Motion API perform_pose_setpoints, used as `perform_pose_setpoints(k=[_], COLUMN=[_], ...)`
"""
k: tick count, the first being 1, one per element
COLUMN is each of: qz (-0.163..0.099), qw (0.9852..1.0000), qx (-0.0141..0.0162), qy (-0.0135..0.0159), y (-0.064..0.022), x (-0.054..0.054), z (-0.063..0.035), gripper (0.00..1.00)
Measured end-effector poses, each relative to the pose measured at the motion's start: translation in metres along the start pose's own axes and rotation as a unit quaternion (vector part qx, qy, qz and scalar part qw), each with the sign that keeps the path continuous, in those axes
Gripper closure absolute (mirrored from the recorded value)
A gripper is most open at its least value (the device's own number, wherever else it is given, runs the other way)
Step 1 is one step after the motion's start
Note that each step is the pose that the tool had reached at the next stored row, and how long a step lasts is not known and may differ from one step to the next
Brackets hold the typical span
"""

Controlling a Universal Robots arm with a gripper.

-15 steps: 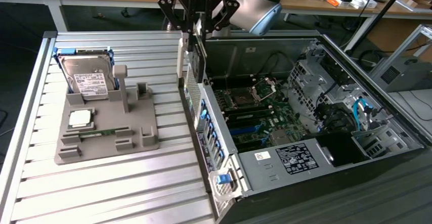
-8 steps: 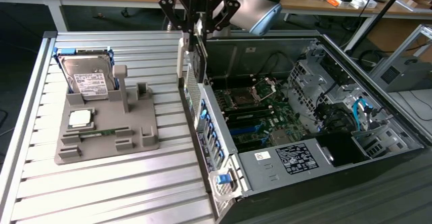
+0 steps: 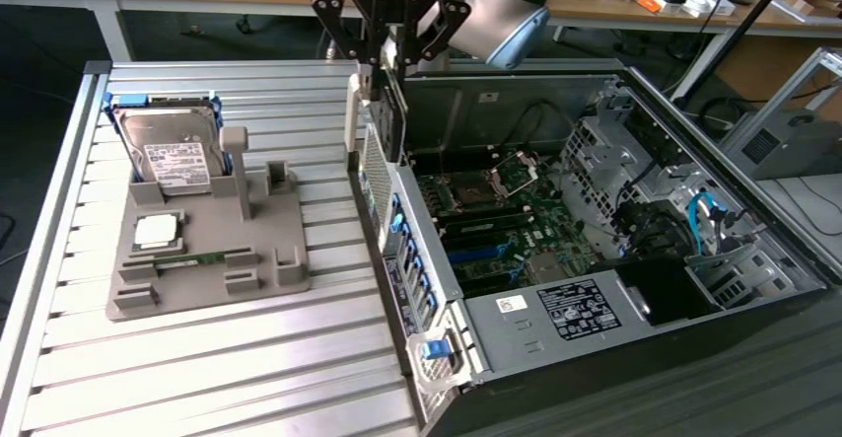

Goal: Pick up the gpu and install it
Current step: 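Pick up the gpu and move the gpu toward the slot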

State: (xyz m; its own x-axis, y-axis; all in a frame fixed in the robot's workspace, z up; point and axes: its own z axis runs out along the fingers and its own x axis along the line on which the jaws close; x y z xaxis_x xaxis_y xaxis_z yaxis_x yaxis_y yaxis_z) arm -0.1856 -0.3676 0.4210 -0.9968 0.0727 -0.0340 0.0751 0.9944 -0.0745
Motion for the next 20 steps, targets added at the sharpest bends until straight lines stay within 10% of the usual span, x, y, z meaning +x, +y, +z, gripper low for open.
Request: perform_pose_setpoints(k=[20], qz=[0.000], qw=[1.0000], qx=[0.0038], qy=[-0.0003], y=[0.0004], x=[-0.0049], z=[0.0002], gripper=[0.73])
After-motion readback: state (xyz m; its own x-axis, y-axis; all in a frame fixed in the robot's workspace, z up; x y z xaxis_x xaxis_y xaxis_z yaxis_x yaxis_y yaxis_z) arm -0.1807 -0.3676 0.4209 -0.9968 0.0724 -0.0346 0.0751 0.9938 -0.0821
